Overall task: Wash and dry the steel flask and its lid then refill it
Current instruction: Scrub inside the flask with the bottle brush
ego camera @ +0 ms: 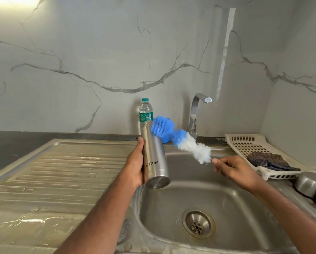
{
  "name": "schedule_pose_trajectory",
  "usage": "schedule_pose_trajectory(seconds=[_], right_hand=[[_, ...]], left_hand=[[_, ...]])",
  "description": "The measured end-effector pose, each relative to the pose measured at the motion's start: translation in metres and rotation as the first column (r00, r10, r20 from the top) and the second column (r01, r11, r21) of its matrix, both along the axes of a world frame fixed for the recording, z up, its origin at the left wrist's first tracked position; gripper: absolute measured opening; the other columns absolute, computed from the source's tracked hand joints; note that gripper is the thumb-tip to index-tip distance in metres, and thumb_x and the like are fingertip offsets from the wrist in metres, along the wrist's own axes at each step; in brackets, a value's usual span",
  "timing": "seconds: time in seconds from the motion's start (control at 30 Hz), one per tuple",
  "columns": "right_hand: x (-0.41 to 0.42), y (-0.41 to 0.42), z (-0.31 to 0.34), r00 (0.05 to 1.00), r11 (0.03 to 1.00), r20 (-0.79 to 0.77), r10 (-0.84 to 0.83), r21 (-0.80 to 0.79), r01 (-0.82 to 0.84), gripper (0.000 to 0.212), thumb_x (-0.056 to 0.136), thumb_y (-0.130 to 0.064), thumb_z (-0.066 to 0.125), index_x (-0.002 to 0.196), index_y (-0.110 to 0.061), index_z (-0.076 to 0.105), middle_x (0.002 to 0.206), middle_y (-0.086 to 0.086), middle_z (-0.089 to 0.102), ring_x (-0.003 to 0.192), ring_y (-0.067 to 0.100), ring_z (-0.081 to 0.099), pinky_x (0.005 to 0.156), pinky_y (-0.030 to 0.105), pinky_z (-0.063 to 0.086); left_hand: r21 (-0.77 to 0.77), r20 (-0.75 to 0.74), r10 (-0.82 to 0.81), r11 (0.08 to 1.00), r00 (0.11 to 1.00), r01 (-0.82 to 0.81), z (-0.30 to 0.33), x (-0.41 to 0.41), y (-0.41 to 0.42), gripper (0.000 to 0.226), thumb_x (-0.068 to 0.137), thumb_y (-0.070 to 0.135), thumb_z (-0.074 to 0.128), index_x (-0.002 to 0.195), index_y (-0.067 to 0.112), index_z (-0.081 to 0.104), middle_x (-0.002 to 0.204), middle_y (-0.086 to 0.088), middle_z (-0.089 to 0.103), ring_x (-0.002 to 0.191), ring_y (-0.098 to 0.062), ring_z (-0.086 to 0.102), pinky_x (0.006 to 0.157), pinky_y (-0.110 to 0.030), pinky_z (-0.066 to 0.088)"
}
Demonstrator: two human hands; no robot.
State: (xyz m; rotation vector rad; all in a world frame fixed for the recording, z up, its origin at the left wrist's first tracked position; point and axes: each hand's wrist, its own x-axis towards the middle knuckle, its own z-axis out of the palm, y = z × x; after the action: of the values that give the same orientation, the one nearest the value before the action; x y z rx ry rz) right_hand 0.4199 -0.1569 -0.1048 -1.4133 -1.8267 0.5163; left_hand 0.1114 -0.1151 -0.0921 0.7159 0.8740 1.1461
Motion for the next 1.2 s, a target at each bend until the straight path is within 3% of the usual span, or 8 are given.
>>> schedule_pose_trajectory(seconds=[0.1, 0.2, 0.37, 0.5, 0.6, 0.8, 1.07, 1.2], right_hand=[[0.004, -0.005, 0.004, 0.997, 0.999, -0.055, 0.045, -0.027, -0.047, 0.044, 0.098, -0.036, 0.058, 0.067, -0.007, 0.069, 0.049, -0.003, 0.042, 0.044, 0.009, 0.034, 0.045, 0.019, 0.028], [0.01, -0.012, 0.004, 0.988, 0.992, -0.118, 0.096, -0.075, -0.106, 0.045, 0.097, -0.034, 0.057, 0.067, -0.002, 0.067, 0.05, 0.001, 0.038, 0.045, 0.011, 0.029, 0.043, 0.018, 0.025], [0.0, 0.003, 0.0, 0.998, 0.998, -0.008, -0.069, 0.008, 0.069, 0.042, 0.101, -0.037, 0.056, 0.073, -0.011, 0.072, 0.048, -0.005, 0.046, 0.043, 0.007, 0.036, 0.043, 0.014, 0.028], [0.005, -0.002, 0.002, 0.999, 0.999, -0.018, 0.042, 0.005, -0.042, 0.043, 0.098, -0.037, 0.058, 0.067, -0.01, 0.07, 0.049, -0.005, 0.043, 0.048, 0.01, 0.036, 0.048, 0.021, 0.029], [0.008, 0.0, 0.002, 0.998, 0.997, -0.013, -0.057, 0.042, 0.057, 0.041, 0.099, -0.035, 0.059, 0.069, -0.011, 0.071, 0.048, -0.006, 0.044, 0.046, 0.01, 0.036, 0.048, 0.026, 0.031], [0.013, -0.012, 0.006, 0.988, 0.994, -0.122, 0.1, -0.032, -0.105, 0.044, 0.092, -0.037, 0.06, 0.067, -0.003, 0.068, 0.05, 0.002, 0.036, 0.044, 0.011, 0.029, 0.043, 0.018, 0.025], [0.008, -0.012, 0.008, 0.99, 0.996, -0.117, 0.083, -0.026, -0.086, 0.044, 0.09, -0.04, 0.062, 0.067, -0.003, 0.07, 0.05, 0.002, 0.036, 0.044, 0.011, 0.028, 0.042, 0.018, 0.024], [0.011, -0.014, 0.008, 0.983, 0.986, -0.103, 0.151, -0.056, -0.157, 0.041, 0.091, -0.034, 0.064, 0.064, -0.003, 0.069, 0.051, 0.004, 0.037, 0.045, 0.013, 0.029, 0.044, 0.018, 0.025]], left_hand=[[0.038, 0.025, -0.088, 0.996, 0.996, 0.087, 0.002, -0.001, -0.002, 0.08, 0.083, 0.076, 0.059, 0.13, 0.011, 0.063, 0.112, -0.028, 0.068, 0.077, -0.036, 0.071, 0.062, -0.041, 0.06], [0.075, 0.05, -0.116, 0.991, 0.992, 0.112, 0.0, -0.003, 0.002, 0.081, 0.083, 0.07, 0.067, 0.134, 0.006, 0.06, 0.096, -0.023, 0.066, 0.073, -0.035, 0.069, 0.063, -0.041, 0.061], [0.049, 0.013, -0.073, 0.996, 0.997, 0.072, -0.005, 0.001, 0.005, 0.071, 0.079, 0.061, 0.075, 0.127, 0.01, 0.065, 0.111, -0.024, 0.07, 0.103, -0.041, 0.068, 0.1, -0.06, 0.051], [0.049, 0.0, -0.089, 0.995, 0.996, 0.089, -0.003, 0.003, 0.003, 0.065, 0.09, 0.058, 0.063, 0.13, 0.007, 0.064, 0.108, -0.029, 0.069, 0.091, -0.04, 0.07, 0.086, -0.051, 0.055], [0.053, 0.045, -0.105, 0.993, 0.993, 0.103, -0.003, 0.004, 0.003, 0.078, 0.084, 0.066, 0.062, 0.134, 0.006, 0.06, 0.113, -0.03, 0.067, 0.089, -0.04, 0.071, 0.078, -0.047, 0.058], [0.095, 0.066, -0.094, 0.992, 0.993, 0.087, 0.004, -0.003, 0.001, 0.075, 0.084, 0.066, 0.068, 0.128, 0.005, 0.063, 0.097, -0.023, 0.066, 0.074, -0.035, 0.069, 0.066, -0.042, 0.061], [0.117, 0.097, -0.054, 0.992, 0.994, 0.043, 0.005, -0.001, -0.001, 0.063, 0.086, 0.055, 0.069, 0.127, 0.008, 0.062, 0.1, -0.02, 0.07, 0.078, -0.035, 0.07, 0.088, -0.054, 0.055], [0.028, 0.064, -0.031, 0.999, 0.997, 0.03, 0.003, -0.002, -0.002, 0.064, 0.092, 0.062, 0.058, 0.128, 0.009, 0.064, 0.103, -0.02, 0.072, 0.08, -0.034, 0.072, 0.078, -0.049, 0.06]])
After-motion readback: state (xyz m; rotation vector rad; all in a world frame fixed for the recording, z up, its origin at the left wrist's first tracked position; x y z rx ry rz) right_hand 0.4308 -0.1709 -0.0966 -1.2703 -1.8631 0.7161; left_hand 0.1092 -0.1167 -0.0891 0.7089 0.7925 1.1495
